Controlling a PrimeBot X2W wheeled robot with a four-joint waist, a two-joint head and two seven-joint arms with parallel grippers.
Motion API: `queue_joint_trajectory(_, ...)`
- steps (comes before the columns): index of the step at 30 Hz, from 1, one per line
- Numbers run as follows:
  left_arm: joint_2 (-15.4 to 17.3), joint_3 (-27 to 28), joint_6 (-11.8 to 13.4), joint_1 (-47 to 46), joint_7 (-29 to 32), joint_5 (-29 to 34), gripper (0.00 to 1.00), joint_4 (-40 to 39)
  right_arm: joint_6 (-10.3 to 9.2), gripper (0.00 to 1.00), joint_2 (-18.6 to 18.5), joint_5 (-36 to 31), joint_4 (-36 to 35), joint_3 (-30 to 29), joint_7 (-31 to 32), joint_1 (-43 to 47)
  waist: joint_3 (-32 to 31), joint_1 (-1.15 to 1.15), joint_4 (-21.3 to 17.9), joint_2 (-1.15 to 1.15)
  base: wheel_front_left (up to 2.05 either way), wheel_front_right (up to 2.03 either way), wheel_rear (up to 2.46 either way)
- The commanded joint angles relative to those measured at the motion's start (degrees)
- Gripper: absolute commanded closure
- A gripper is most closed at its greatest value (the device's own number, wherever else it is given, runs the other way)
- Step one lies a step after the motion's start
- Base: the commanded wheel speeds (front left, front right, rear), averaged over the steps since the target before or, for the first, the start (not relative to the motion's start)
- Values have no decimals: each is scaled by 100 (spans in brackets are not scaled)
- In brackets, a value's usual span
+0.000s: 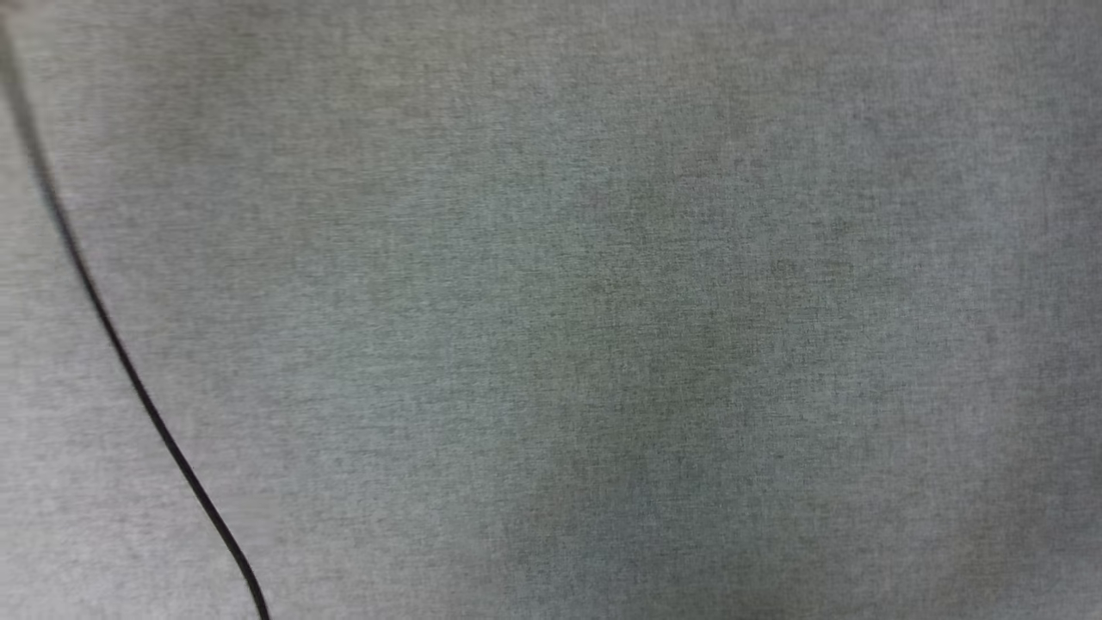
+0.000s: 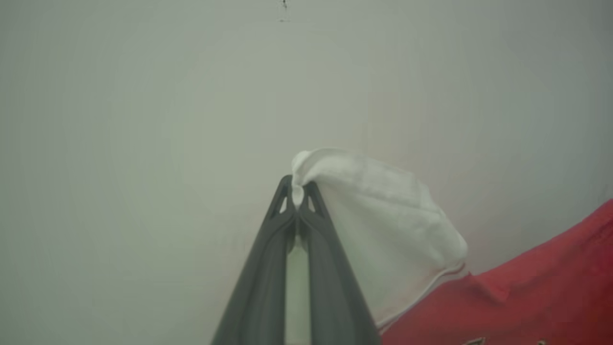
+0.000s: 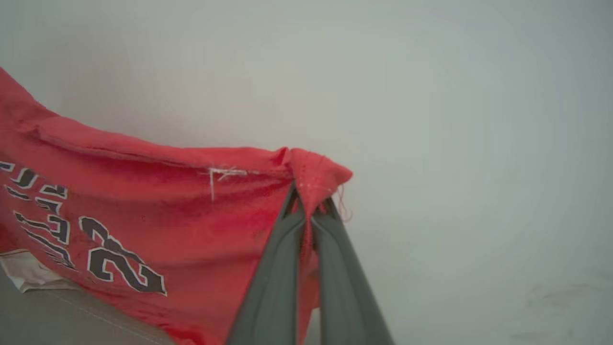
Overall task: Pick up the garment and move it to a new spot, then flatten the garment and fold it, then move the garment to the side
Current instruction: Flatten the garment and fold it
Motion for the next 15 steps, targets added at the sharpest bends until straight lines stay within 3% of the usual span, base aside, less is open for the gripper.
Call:
queue_joint_trajectory(1, -115, -110, -26, 491, -130, -62, 100, -41, -4, 100, -13, -10, 182, 112, -175, 297, -114, -1, 82, 0, 0, 0, 0)
queue_joint_trajectory(6, -195, -433, 15, 1803, -303, -13, 100, -327, -4, 100, -17, 126, 562, 315, -530, 1072, -432, -1, 195, 0, 0, 0, 0)
queue_joint_trajectory(15, -116, -588, 470, 4254, -320, -268, 100, -1168, -3, 100, -62, 563, 952, 793, -877, 2492, -1208, -1, 382, 0, 0, 0, 0)
